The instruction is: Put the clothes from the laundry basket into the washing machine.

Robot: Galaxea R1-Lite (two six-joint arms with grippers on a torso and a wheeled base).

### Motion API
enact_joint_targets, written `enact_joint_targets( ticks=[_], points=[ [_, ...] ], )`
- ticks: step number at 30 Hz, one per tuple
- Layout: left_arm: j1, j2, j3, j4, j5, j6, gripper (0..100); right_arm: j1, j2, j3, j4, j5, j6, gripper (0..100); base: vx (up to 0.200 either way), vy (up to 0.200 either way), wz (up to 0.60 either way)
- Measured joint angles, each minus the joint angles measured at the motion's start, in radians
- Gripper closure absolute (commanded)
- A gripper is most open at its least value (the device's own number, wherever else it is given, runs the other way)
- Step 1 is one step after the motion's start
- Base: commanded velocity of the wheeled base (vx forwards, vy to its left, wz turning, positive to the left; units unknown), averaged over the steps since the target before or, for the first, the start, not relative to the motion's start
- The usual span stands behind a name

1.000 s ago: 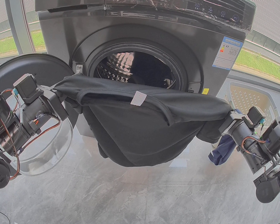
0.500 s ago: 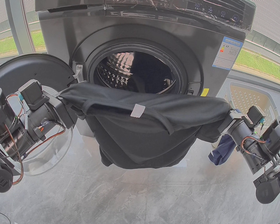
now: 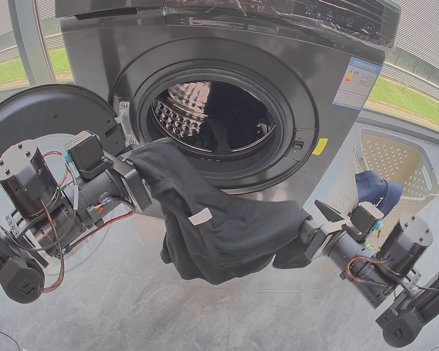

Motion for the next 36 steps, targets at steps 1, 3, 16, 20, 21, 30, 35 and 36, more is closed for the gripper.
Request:
enact_joint_targets(
  ticks=[1,3,16,20,21,30,35,36],
  points=[
    [-0.002,0.002,-0.005,0.0,0.001,0.0,100,0.01,0.013,0.008,0.0,0.0,-0.001,0,0.0,0.0,0.0],
    [-0.003,0.005,-0.015,0.0,0.003,0.0,100,0.029,0.048,0.025,0.0,0.0,-0.004,0,0.0,0.0,0.0],
    [-0.02,0.01,-0.046,-0.001,0.018,0.0,100,0.12,0.22,0.167,-0.009,-0.001,0.002,0,0.0,0.0,0.0],
    [-0.021,0.01,-0.048,-0.002,0.022,0.0,100,0.128,0.251,0.218,-0.022,0.0,0.004,0,0.0,0.0,0.0],
    [-0.021,0.01,-0.048,-0.002,0.024,0.0,100,0.13,0.256,0.232,-0.022,0.0,0.005,0,0.0,0.0,0.0],
    [-0.023,0.007,-0.059,-0.004,0.032,0.0,100,0.123,0.296,0.337,-0.027,0.002,0.016,0,0.0,0.0,0.0],
    [-0.027,0.005,-0.06,-0.004,0.032,0.0,100,0.12,0.303,0.298,-0.031,0.003,0.011,0,0.0,0.0,0.0],
    [-0.029,0.005,-0.06,-0.005,0.032,-0.001,100,0.12,0.304,0.279,-0.031,0.003,0.01,0,0.0,0.0,0.0]
  ],
)
